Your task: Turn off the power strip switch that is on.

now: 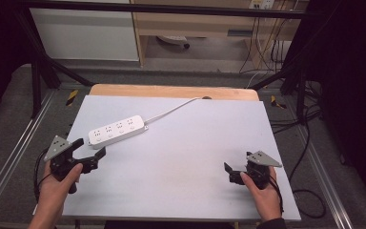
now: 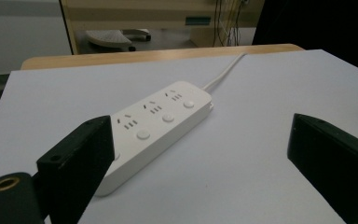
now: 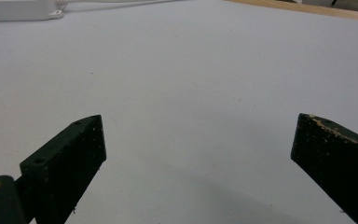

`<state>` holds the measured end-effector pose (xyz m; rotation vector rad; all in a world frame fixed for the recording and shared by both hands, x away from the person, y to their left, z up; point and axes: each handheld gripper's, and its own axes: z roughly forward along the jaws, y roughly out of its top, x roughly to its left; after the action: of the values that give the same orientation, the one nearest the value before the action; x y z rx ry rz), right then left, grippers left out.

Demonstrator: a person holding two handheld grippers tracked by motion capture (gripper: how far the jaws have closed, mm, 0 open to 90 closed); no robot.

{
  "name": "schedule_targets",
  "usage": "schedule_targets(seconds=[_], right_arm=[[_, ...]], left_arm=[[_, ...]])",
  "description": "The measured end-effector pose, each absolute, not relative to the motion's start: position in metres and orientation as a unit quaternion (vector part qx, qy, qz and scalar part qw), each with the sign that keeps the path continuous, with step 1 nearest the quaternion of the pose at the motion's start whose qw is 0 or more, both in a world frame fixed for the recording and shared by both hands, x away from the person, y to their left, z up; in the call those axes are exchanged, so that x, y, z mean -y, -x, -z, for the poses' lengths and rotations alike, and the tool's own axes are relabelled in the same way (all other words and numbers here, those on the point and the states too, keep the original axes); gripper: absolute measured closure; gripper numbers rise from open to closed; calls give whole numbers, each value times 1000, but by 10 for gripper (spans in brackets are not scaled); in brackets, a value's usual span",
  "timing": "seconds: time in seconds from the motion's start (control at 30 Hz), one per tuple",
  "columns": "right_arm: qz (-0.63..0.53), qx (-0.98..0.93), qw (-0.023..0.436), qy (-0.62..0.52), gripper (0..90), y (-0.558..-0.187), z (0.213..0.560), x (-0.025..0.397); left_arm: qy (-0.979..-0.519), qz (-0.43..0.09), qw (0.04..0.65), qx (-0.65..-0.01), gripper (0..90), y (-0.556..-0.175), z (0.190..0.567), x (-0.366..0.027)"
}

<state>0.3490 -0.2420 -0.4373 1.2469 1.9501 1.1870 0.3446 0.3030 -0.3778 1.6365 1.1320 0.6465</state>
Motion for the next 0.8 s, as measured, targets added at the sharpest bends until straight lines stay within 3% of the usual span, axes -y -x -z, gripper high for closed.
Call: schedule_targets(seconds=[0.33,0.8], right_arm=[[-448,-712,273,-466,42,-346,433,250],[-445,-725,262,-455,44,-349,436,244]], left_arm=[[-683,-273,507,-450,64,-382,355,-283],[-690,-279,496,-447,68,-417,353,-267]])
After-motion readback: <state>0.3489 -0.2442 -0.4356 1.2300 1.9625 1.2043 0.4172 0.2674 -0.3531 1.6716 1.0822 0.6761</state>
